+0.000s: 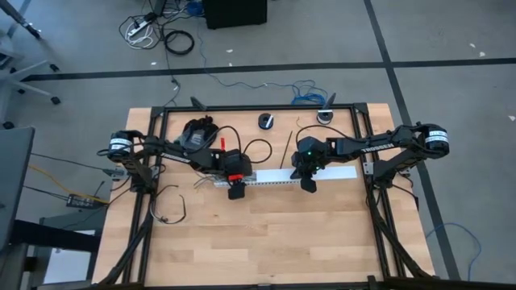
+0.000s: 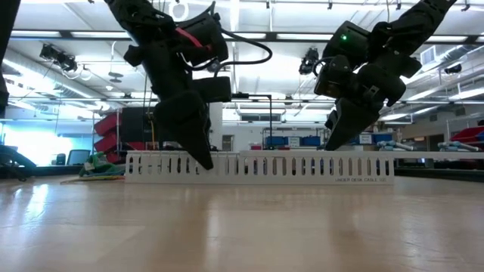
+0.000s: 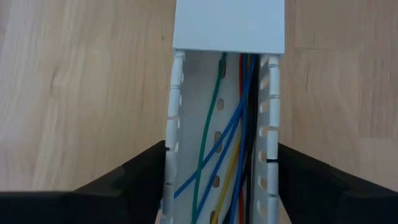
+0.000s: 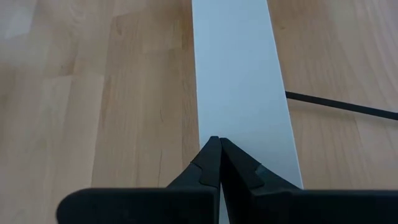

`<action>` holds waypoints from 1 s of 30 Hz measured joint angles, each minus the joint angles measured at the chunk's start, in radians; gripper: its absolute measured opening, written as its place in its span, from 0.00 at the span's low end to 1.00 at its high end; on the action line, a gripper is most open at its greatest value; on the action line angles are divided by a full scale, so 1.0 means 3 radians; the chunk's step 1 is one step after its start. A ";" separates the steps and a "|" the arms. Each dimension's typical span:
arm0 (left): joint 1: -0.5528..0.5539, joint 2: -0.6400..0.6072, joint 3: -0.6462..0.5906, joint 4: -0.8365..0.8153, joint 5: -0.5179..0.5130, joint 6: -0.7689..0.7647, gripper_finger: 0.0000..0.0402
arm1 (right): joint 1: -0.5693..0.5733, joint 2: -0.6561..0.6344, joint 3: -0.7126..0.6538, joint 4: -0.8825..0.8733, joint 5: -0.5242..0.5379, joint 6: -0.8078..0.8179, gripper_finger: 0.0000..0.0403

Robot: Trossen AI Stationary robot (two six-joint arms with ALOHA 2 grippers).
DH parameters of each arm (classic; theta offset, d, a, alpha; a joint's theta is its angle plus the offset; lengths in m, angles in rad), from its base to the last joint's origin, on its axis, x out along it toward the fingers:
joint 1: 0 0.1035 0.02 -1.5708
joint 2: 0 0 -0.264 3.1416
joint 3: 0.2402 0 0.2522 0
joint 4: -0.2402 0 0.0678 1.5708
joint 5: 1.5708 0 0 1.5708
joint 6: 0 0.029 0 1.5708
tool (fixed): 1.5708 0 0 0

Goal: Ziptie cables
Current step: Close the white cable duct

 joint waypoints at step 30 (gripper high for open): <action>0.0001 0.0009 -0.0006 0.0248 0.0021 0.0090 0.57 | -0.0003 0.0017 -0.0007 0.0248 -0.0122 -0.0057 0.00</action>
